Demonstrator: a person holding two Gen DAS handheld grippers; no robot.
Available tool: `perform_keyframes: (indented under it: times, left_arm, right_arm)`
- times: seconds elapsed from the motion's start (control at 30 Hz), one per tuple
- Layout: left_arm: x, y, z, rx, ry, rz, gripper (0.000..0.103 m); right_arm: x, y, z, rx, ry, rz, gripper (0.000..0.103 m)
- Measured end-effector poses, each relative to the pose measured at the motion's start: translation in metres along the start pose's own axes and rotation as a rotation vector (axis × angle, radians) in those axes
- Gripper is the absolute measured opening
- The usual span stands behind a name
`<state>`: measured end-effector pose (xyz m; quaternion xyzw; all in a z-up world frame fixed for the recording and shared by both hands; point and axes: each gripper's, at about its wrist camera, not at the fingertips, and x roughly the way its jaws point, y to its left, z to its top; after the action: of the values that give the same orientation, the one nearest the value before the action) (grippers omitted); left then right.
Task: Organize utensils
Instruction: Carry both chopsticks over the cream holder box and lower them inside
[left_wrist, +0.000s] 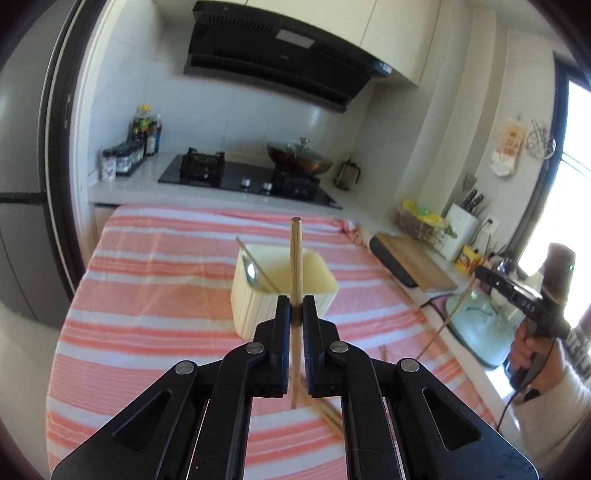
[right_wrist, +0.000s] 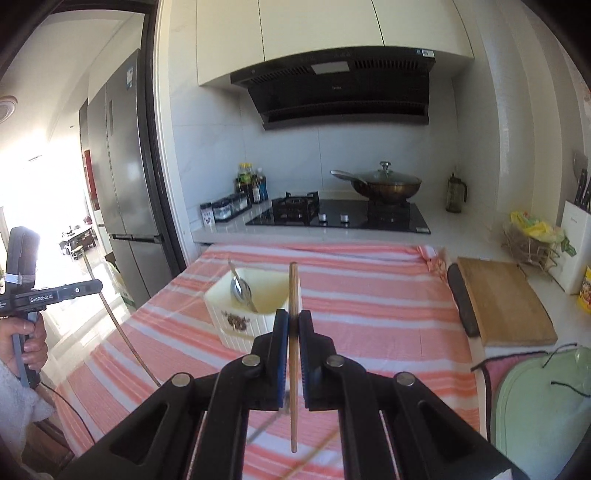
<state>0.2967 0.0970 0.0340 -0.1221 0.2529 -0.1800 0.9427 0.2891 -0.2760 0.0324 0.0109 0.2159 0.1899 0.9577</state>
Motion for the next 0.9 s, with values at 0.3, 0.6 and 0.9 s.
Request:
perform_keyframes:
  times: [0.3, 0.6, 0.9]
  left_arm:
    - [0.043, -0.013, 0.091, 0.012, -0.210, 0.081, 0.005]
    - [0.168, 0.018, 0.071, -0.035, 0.092, 0.182, 0.005]
    - [0.213, 0.038, 0.030, -0.112, 0.281, 0.157, 0.018]
  right_arm:
    - [0.056, 0.033, 0.096, -0.016, -0.254, 0.038, 0.006]
    - [0.193, 0.061, 0.074, -0.102, -0.032, 0.021, 0.006]
    - [0.268, 0.052, 0.033, 0.001, 0.282, 0.111, 0.009]
